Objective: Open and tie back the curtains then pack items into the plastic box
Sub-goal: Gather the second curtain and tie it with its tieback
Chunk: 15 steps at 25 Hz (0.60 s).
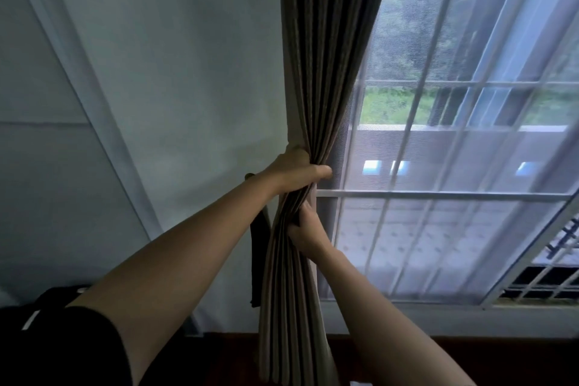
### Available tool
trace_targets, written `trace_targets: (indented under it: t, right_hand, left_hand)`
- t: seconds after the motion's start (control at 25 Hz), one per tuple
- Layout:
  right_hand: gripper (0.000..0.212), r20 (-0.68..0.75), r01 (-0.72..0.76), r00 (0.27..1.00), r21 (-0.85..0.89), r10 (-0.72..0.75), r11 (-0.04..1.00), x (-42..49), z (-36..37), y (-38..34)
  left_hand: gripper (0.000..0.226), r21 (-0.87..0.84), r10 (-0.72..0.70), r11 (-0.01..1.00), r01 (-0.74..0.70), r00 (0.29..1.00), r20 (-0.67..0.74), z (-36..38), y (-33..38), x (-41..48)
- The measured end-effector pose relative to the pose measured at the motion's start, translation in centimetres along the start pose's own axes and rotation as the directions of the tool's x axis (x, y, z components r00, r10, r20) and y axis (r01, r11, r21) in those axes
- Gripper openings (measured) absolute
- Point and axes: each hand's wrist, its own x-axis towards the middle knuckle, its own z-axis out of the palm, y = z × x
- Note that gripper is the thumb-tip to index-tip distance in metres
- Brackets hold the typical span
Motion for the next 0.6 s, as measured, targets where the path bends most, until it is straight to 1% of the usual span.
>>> trace_targets:
  t: [0.04, 0.08, 0.12, 0.16, 0.2, 0.24, 0.28, 0.32, 0.4, 0.44, 0.48, 0.52, 0.56, 0.6]
  right_hand:
    - [0.076, 0.003, 0.027, 1.000, 0.048, -0.027, 0.998, 0.0, 0.1, 0.1]
    - [0.074, -0.017, 0.035, 0.999, 0.116, -0.034, 0.993, -0.1, 0.1, 0.1]
    - [0.066, -0.050, 0.041, 0.998, 0.221, -0.031, 0.974, -0.1, 0.0, 0.3]
    - [0.054, -0.104, -0.007, 0.994, 0.321, 0.043, 0.947, -0.2, -0.8, 0.0]
    - [0.040, -0.159, -0.050, 0.980, 0.380, 0.118, 0.924, -0.1, -1.6, -0.1]
    - [0.027, -0.182, -0.101, 0.964, 0.424, 0.194, 0.900, 0.2, -2.3, 0.1]
    - [0.016, -0.189, -0.146, 0.949, 0.452, 0.254, 0.880, 0.7, -3.0, 0.2]
    - [0.017, -0.181, -0.186, 0.935, 0.481, 0.304, 0.857, 1.4, -3.6, 0.3]
    - [0.046, -0.104, -0.208, 0.949, 0.500, 0.296, 0.841, 2.4, -4.3, 0.6]
    - [0.064, -0.070, -0.188, 0.961, 0.539, 0.266, 0.821, 2.8, -4.6, 0.4]
    - [0.082, -0.059, -0.157, 0.972, 0.560, 0.228, 0.813, 3.3, -4.9, 0.5]
    - [0.094, -0.041, -0.129, 0.982, 0.568, 0.185, 0.813, 3.8, -5.2, 0.6]
    - [0.097, -0.010, -0.133, 0.986, 0.558, 0.167, 0.819, 4.2, -5.6, 0.5]
    - [0.088, 0.041, -0.146, 0.988, 0.538, 0.147, 0.830, 4.5, -6.1, 0.4]
  left_hand:
    - [0.064, 0.098, 0.012, 0.995, -0.007, 0.998, -0.056, 0.3, 0.1, -0.1]
    - [0.065, 0.179, 0.034, 0.984, -0.013, 0.993, -0.117, 0.5, 0.0, -0.2]
    - [0.055, 0.209, 0.052, 0.978, -0.017, 0.985, -0.164, 0.7, -0.1, -0.2]
    - [0.038, 0.199, 0.055, 0.980, -0.020, 0.983, -0.173, 0.4, 0.0, -0.5]
    - [0.022, 0.153, 0.047, 0.988, -0.024, 0.988, -0.144, 0.0, -0.2, -0.9]
    - [0.013, 0.087, 0.043, 0.996, -0.035, 0.995, -0.091, -0.6, -0.5, -1.2]
    - [0.010, 0.007, 0.048, 0.999, -0.048, 0.999, -0.022, -1.2, -0.9, -1.6]
    - [0.015, -0.051, 0.068, 0.997, -0.066, 0.997, 0.032, -1.7, -1.2, -1.9]
    - [0.035, -0.068, 0.119, 0.991, -0.113, 0.989, 0.091, -2.6, -1.4, -2.9]
    - [0.042, -0.084, 0.131, 0.989, -0.122, 0.985, 0.113, -3.0, -1.5, -3.3]
    - [0.045, -0.110, 0.146, 0.985, -0.131, 0.980, 0.134, -3.4, -1.6, -3.6]
    - [0.044, -0.133, 0.154, 0.982, -0.133, 0.975, 0.161, -3.8, -1.9, -3.8]
    - [0.041, -0.153, 0.151, 0.980, -0.123, 0.971, 0.186, -4.1, -2.1, -4.0]
    - [0.038, -0.170, 0.142, 0.979, -0.108, 0.969, 0.203, -4.4, -2.4, -4.2]
